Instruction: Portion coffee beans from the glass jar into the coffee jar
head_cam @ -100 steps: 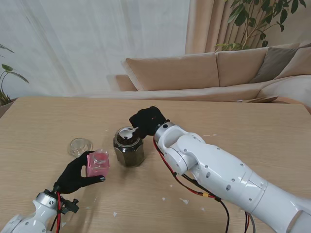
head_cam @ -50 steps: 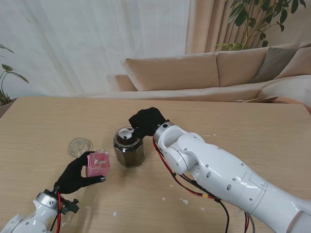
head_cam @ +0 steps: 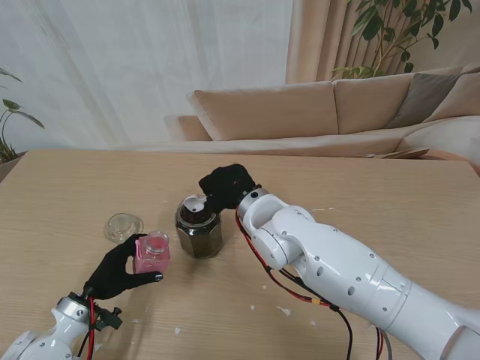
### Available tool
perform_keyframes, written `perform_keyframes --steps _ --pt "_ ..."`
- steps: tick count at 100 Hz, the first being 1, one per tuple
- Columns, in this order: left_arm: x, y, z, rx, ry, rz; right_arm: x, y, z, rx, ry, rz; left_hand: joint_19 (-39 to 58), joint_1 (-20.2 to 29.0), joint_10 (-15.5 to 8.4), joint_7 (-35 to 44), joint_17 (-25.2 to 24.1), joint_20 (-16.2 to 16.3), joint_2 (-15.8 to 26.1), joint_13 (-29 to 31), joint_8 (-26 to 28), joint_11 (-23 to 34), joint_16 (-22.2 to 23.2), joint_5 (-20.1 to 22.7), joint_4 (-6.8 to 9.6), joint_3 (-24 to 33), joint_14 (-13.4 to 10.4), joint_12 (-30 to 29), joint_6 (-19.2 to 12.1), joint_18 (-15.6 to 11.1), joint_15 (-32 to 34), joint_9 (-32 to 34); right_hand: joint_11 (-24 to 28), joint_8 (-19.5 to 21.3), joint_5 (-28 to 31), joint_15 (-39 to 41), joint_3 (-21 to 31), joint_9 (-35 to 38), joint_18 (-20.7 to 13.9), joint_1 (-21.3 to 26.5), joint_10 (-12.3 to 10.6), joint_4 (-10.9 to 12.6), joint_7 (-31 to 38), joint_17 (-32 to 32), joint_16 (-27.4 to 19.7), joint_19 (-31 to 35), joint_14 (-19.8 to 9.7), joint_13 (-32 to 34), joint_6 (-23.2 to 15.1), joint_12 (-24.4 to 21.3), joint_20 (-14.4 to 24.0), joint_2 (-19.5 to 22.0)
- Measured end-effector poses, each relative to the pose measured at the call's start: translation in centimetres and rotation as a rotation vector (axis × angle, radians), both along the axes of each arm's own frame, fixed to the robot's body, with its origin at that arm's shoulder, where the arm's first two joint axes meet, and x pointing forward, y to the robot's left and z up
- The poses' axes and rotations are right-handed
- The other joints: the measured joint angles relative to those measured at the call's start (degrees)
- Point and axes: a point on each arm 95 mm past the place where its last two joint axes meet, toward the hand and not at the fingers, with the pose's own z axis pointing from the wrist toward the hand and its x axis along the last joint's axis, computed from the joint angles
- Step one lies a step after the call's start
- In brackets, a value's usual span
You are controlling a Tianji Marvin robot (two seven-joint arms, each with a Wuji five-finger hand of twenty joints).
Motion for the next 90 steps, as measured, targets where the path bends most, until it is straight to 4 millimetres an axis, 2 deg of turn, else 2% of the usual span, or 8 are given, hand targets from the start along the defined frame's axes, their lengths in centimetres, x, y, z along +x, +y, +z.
perform_keyframes --steps 25,46,58,73,90 --pt "0.0 0.0 0.0 0.0 0.0 -0.001 -0.1 -0.2 0.2 -0.054 -0.11 0.001 0.0 0.0 0.0 0.0 0.0 0.0 0.0 0.0 0.0 0.0 0.0 0.0 0.0 0.01 0.0 0.0 0.0 0.0 0.0 0.0 0.48 0.02 0.08 0.13 0.02 0.0 0.0 0.0 0.0 0.08 0.0 0.31 0.02 0.03 0.0 0.0 -0.13 0.35 0.05 -0.52" --pt "0.1 0.0 0.0 0.0 0.0 -0.001 -0.1 -0.1 -0.4 -0.108 -0.113 0.015 0.0 0.0 0.0 0.0 0.0 0.0 0.0 -0.01 0.0 0.0 0.0 0.0 0.0 0.01 0.0 0.0 0.0 0.0 0.0 0.0 0.6 0.19 0.08 0.73 0.02 0.01 -0.16 0.0 0.0 0.09 0.01 0.32 0.53 0.06 -0.59 0.0 -0.26 0.96 0.63 -0.52" --pt "0.1 0.0 0.0 0.001 0.0 -0.002 0.1 -0.1 -0.7 -0.146 -0.073 0.012 0.0 0.0 0.0 0.0 0.0 0.0 0.0 -0.01 0.0 0.0 0.0 0.0 0.0 0.01 0.0 0.0 0.0 0.0 0.0 0.0 0.73 0.86 0.08 1.02 0.02 0.01 -0.8 -0.02 0.04 0.6 0.01 0.34 0.72 0.07 -1.2 0.0 -0.31 1.84 0.74 -0.63" --pt "0.1 0.0 0.0 0.001 0.0 -0.002 0.0 0.0 -0.8 -0.116 0.01 0.01 0.0 0.0 0.0 0.0 -0.01 0.0 0.0 -0.01 0.0 0.0 0.0 0.0 0.0 0.01 0.0 0.0 0.0 0.0 0.0 0.0 1.51 1.48 0.73 2.18 0.03 0.61 -0.8 -0.46 0.15 2.35 -0.16 0.48 1.41 0.17 -1.33 0.01 -0.32 2.95 1.37 -1.17" --pt "0.1 0.0 0.0 0.0 0.0 -0.002 0.0 0.1 -0.5 -0.092 0.087 0.006 0.0 0.0 0.0 0.0 -0.01 0.0 0.0 -0.01 0.0 0.01 0.0 0.0 0.0 0.01 0.0 0.0 0.0 0.0 0.0 0.0 2.13 1.49 0.74 2.99 0.09 1.31 -0.81 -0.59 0.15 2.93 -0.16 1.18 2.15 0.32 -1.36 0.82 -0.32 4.54 2.02 -1.24"
